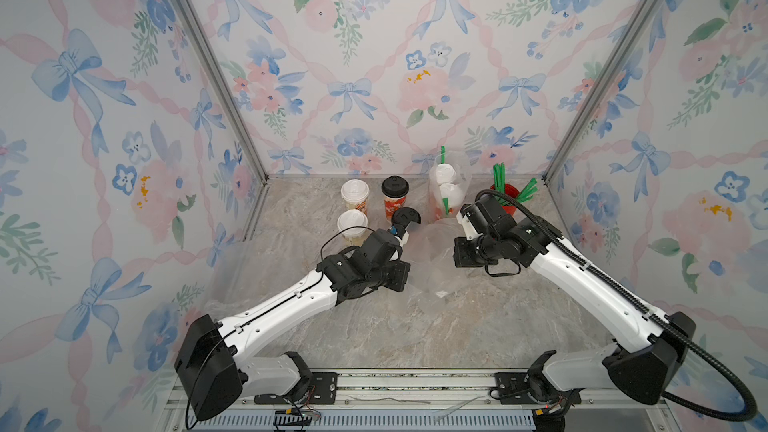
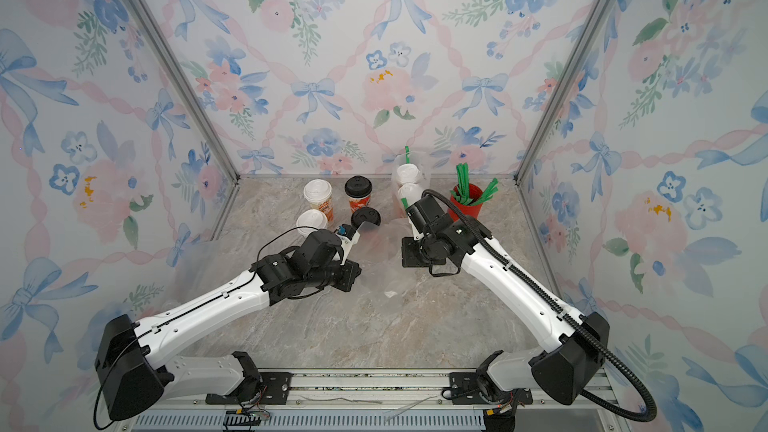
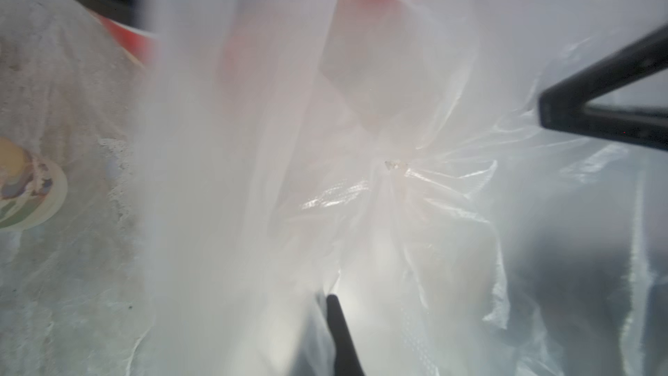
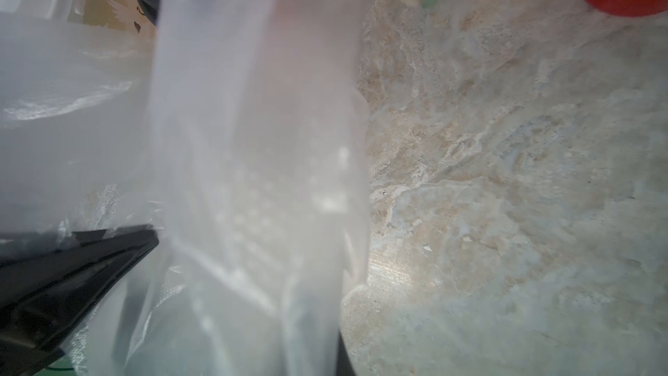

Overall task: Pack milk tea into plastic carrier bags
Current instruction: Adjust the plastic carrier bag at the center of the board.

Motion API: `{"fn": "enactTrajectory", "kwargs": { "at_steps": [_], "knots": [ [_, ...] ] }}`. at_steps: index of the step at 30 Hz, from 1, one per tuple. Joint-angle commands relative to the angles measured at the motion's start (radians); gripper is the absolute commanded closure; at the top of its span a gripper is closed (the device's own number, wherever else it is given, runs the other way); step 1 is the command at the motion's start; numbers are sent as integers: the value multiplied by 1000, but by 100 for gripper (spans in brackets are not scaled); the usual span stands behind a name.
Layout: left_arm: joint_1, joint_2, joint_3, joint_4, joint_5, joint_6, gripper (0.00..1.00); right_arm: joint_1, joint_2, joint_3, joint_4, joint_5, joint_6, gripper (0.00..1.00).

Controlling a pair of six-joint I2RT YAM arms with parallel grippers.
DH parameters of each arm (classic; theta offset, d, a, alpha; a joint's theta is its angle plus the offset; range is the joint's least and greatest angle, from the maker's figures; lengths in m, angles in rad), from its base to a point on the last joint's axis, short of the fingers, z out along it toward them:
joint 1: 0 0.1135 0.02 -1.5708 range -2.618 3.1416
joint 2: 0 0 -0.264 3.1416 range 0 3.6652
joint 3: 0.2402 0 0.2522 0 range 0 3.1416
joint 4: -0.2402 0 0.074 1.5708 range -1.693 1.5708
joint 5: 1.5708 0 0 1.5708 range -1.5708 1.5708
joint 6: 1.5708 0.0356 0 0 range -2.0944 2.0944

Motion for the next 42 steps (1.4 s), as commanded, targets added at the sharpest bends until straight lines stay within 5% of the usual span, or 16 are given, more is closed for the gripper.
{"fn": "enactTrajectory", "kwargs": {
  "at_steps": [1,5,9,13,25,27,33,42],
  "knots": [
    [-1,19,29,-71,-57,19,97,35,-23,6,-34,105,-7,100],
    [-1,7,65,-69,-48,15,57,59,-48,-35,49,94,-29,100],
    [3,-31,91,-56,-76,36,41,73,-73,-70,117,100,-64,100],
    [29,-43,96,-26,-29,57,33,90,-120,-128,205,117,-110,100],
    [15,-14,4,11,42,8,30,90,-212,-249,322,137,-117,100],
    [8,-7,-3,23,38,19,36,91,-214,-254,333,125,-121,100],
    [8,-24,7,60,9,39,94,91,-220,-277,356,118,-138,100],
    [8,-81,4,75,34,58,100,91,-261,-341,380,133,-143,100]
  ]
}}
